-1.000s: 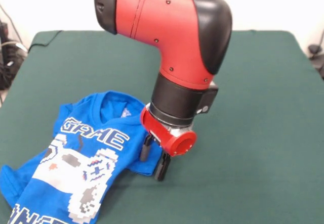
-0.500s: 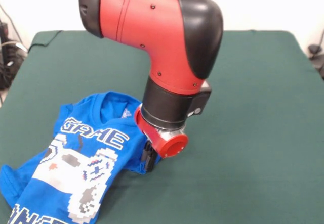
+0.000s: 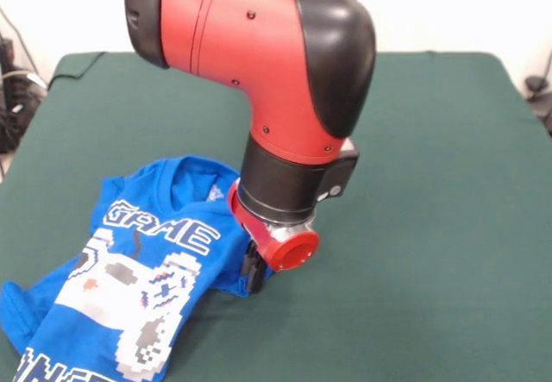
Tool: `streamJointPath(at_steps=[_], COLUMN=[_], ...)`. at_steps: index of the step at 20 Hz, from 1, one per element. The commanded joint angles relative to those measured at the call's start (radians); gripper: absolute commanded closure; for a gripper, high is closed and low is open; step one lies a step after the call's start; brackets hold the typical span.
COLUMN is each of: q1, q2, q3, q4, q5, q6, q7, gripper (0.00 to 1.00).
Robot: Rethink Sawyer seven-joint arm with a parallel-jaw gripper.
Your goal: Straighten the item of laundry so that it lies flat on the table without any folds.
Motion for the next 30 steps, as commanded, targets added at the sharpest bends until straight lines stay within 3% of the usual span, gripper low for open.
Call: streamJointPath(at_steps=[1, 3, 5, 8, 11, 15, 18, 21, 25, 30], q1=[0.02, 0.009, -0.048, -0.185, -0.279, -0.424, -0.55, -0.605, -0.667, -0.665], q2=[0.045, 0.016, -0.02, -0.06, -0.068, -0.038, 0.045, 0.081, 0.097, 0.025], q3=[0.165, 0.208, 0.312, 0.518, 0.648, 0.832, 0.992, 1.06, 1.131, 1.116], q4=[0.157, 0.206, 0.281, 0.404, 0.469, 0.536, 0.557, 0.568, 0.61, 0.654], q5=[-0.006, -0.001, 0.007, 0.007, -0.04, -0.089, -0.081, -0.095, -0.158, -0.2], q6=[0.044, -0.003, -0.055, -0.075, -0.075, 0.003, 0.181, 0.248, 0.147, 0.057], q7=[-0.027, -0.043, -0.116, -0.288, -0.388, -0.529, -0.699, -0.763, -0.84, -0.773], gripper=[1.0, 1.0, 1.0, 1.0, 1.0, 1.0, 1.0, 1.0, 1.0, 1.0])
